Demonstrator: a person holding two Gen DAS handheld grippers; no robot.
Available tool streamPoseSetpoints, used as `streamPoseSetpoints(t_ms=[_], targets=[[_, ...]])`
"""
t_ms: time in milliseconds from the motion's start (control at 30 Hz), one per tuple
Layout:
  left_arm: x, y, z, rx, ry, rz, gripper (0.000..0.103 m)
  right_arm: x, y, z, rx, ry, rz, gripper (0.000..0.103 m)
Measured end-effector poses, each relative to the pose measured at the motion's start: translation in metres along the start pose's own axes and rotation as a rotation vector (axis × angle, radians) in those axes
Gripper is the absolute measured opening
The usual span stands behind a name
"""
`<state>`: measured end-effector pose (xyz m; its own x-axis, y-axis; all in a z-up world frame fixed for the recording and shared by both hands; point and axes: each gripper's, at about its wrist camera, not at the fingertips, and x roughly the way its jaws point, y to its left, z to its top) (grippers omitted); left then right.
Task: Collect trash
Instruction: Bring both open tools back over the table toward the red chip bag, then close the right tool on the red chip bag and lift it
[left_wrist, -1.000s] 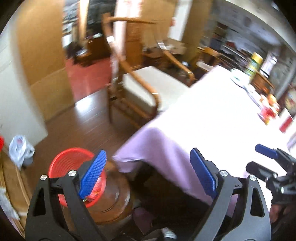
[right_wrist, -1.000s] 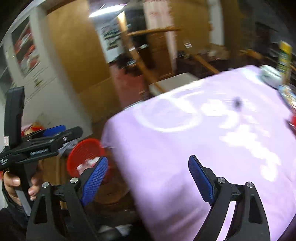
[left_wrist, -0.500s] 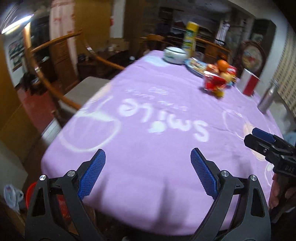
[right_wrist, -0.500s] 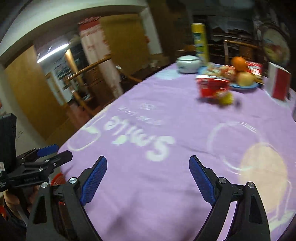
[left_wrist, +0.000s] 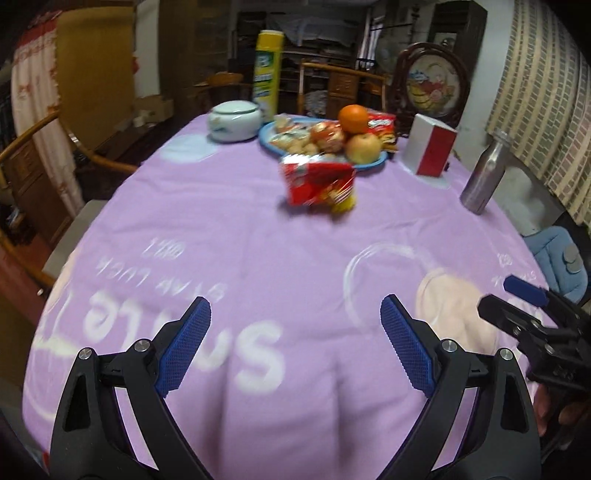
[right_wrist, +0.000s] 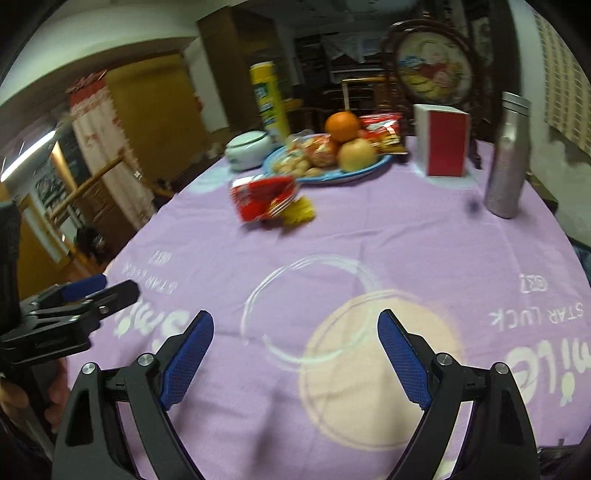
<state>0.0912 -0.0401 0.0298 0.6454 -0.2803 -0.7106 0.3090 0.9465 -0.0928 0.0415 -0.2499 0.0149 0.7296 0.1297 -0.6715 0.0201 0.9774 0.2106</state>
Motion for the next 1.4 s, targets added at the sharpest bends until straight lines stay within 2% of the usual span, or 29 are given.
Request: streamPoseSetpoints(t_ms=[167,267,367,433,533,633,800,867,1100,1200,1267,1333,1367,1400], targets=[[0.031,-0.013,0.04,-0.002,-0.02,-0.006,0.093,-0.018,-0.024,0.033,0.083,-0.099,-0.068,0.089],[0.049,-0.013,0.054,-0.005,-0.028,0.032,0.093,-0.015,-0.032,0.056,0.098,-0.135,-0.114,0.092],[0.069,-0.005,0.061,-0.038,-0.015,0.032,0.093,0.005,-0.036,0.075,0.104,-0.134,-0.136,0.092],[0.079,0.002,0.061,-0.055,0.001,0.042,0.093,0.03,-0.038,0.086,0.104,-0.104,-0.146,0.092],[0.096,0.015,0.059,-0.062,0.021,0.093,0.093,0.063,-0.033,0.097,0.089,-0.068,-0.145,0.092],[0.103,0.03,0.056,-0.075,0.035,0.124,0.093,0.1,-0.022,0.109,0.071,-0.057,-0.104,0.093],[0.106,0.052,0.059,-0.13,0.044,0.154,0.093,0.158,0.008,0.128,-0.018,-0.003,-0.032,0.093],[0.106,0.059,0.06,-0.142,0.044,0.161,0.093,0.177,0.026,0.133,-0.098,0.026,-0.005,0.093],[0.107,0.073,0.062,-0.176,0.058,0.166,0.093,0.225,0.073,0.143,-0.412,0.095,-0.051,0.093],[0.109,0.074,0.062,-0.175,0.068,0.158,0.093,0.243,0.082,0.143,-0.483,0.117,-0.072,0.093],[0.109,0.073,0.062,-0.171,0.071,0.156,0.093,0.256,0.086,0.142,-0.508,0.153,-0.082,0.09],[0.111,0.073,0.062,-0.171,0.077,0.153,0.093,0.263,0.089,0.141,-0.524,0.168,-0.081,0.073],[0.112,0.073,0.061,-0.172,0.084,0.147,0.093,0.265,0.09,0.14,-0.523,0.173,-0.075,0.07],[0.113,0.073,0.061,-0.174,0.089,0.141,0.093,0.265,0.09,0.14,-0.513,0.177,-0.059,0.061]])
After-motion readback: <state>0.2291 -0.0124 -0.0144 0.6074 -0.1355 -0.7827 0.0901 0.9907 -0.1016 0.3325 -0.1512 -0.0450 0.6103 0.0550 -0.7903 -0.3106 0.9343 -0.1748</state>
